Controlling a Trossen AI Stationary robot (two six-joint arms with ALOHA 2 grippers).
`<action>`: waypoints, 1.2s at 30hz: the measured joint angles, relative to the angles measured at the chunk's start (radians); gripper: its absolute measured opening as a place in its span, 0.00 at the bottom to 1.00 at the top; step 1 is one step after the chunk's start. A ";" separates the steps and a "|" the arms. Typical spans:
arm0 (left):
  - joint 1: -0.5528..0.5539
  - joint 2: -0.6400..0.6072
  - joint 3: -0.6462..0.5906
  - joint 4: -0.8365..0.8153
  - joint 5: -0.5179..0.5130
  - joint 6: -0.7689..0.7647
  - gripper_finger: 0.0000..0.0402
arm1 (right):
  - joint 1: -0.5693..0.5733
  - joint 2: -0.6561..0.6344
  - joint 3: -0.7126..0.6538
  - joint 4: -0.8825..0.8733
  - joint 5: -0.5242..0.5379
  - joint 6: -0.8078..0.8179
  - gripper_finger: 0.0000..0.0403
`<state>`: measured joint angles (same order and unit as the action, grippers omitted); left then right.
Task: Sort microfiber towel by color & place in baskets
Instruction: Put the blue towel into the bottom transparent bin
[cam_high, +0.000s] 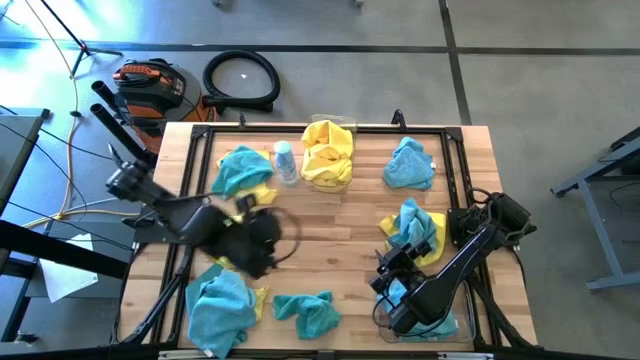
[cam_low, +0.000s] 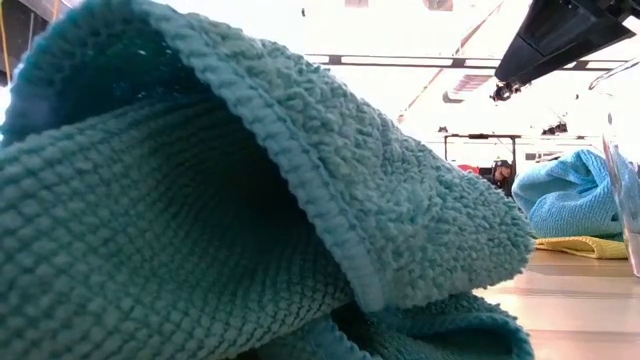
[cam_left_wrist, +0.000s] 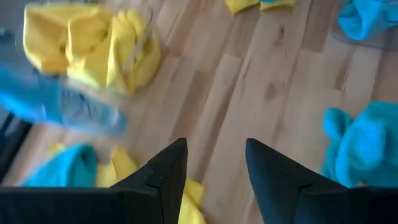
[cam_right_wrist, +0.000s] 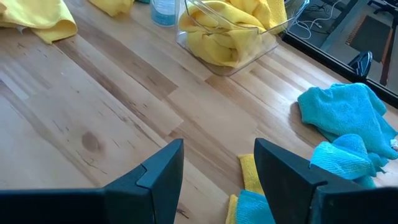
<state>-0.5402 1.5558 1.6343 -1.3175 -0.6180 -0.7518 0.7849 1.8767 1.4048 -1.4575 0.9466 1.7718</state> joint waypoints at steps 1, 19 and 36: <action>-0.028 -0.029 -0.049 -0.001 -0.014 -0.061 0.38 | 0.000 0.000 0.000 0.003 0.000 0.000 0.48; 0.271 -0.551 -0.672 0.007 -0.017 -0.287 0.38 | -0.017 0.000 0.000 0.018 0.000 0.000 0.48; 0.987 -0.415 -0.824 0.487 0.241 0.482 0.38 | -0.065 0.000 0.000 0.021 -0.029 -0.027 0.48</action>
<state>0.4471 1.1407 0.8098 -0.8308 -0.3775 -0.2699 0.7197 1.8767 1.4048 -1.4364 0.9174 1.7451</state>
